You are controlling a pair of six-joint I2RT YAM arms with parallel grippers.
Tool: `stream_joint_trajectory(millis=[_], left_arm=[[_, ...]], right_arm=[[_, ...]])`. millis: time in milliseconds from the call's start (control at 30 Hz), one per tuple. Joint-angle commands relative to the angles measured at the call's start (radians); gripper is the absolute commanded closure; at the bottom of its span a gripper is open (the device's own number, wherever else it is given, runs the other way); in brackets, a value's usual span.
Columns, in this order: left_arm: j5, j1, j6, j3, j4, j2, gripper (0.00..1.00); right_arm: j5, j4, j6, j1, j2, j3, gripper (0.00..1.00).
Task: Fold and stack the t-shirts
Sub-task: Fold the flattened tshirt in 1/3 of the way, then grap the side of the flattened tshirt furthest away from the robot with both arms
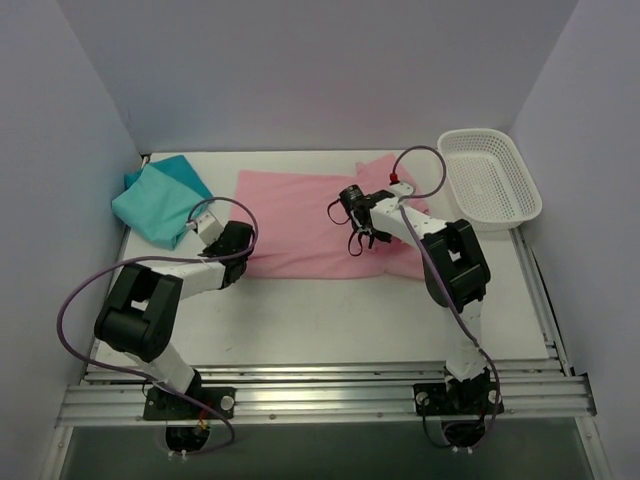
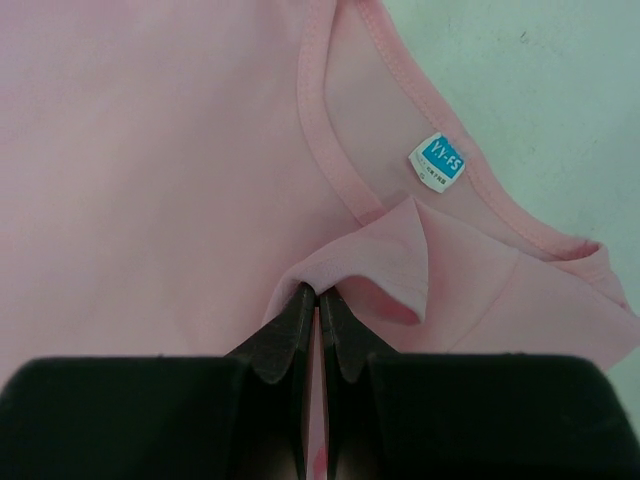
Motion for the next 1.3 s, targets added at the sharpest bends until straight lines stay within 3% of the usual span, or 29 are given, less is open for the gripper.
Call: stream_joint_trajectory(millis=[0, 33, 67, 100, 133, 167, 233, 333, 533, 667, 800, 900, 933, 1033, 1267], left_arm=[[0.039, 0.027, 0.037, 0.063, 0.077, 0.04, 0.82], [0.05, 0.033, 0.046, 0.067, 0.094, 0.049, 0.69], [0.061, 0.044, 0.059, 0.074, 0.103, 0.066, 0.38], [0.073, 0.049, 0.063, 0.087, 0.108, 0.072, 0.16], [0.078, 0.053, 0.071, 0.095, 0.114, 0.08, 0.0], [0.081, 0.056, 0.086, 0.107, 0.114, 0.092, 0.06], [0.102, 0.078, 0.096, 0.161, 0.083, 0.1, 0.06], [0.121, 0.102, 0.116, 0.254, 0.022, 0.091, 0.06], [0.165, 0.121, 0.188, 0.435, -0.067, 0.063, 0.06], [0.228, 0.145, 0.252, 0.58, -0.106, 0.137, 0.06], [0.349, 0.181, 0.306, 0.8, -0.13, 0.281, 0.06], [0.453, 0.222, 0.32, 0.932, -0.155, 0.408, 0.06], [0.481, 0.231, 0.321, 0.952, -0.143, 0.436, 0.06], [0.584, 0.268, 0.318, 1.032, -0.124, 0.533, 0.06], [0.667, 0.294, 0.307, 1.066, -0.086, 0.631, 0.06]], right_arm=[[0.065, -0.069, 0.031, -0.01, 0.019, 0.055, 1.0], [0.073, -0.07, 0.03, -0.011, 0.025, 0.068, 1.0], [0.076, -0.076, 0.03, -0.014, 0.031, 0.08, 1.0], [0.079, -0.081, 0.03, -0.024, 0.045, 0.092, 0.99], [0.084, -0.085, 0.027, -0.03, 0.053, 0.123, 0.77], [0.087, -0.09, 0.021, -0.036, 0.058, 0.141, 0.62], [0.093, -0.089, -0.005, -0.054, 0.07, 0.181, 0.28], [0.094, -0.092, -0.045, -0.076, 0.081, 0.279, 0.19], [0.074, -0.081, -0.137, -0.106, 0.091, 0.448, 0.18], [0.018, 0.095, -0.247, -0.131, 0.093, 0.456, 0.18], [-0.22, 0.296, -0.386, -0.189, 0.142, 0.443, 0.21], [-0.392, 0.309, -0.461, -0.218, 0.269, 0.581, 0.21], [-0.419, 0.295, -0.478, -0.224, 0.306, 0.691, 0.2], [-0.479, 0.263, -0.502, -0.26, 0.416, 0.816, 0.21], [-0.554, 0.39, -0.484, -0.364, 0.505, 0.853, 0.21]])
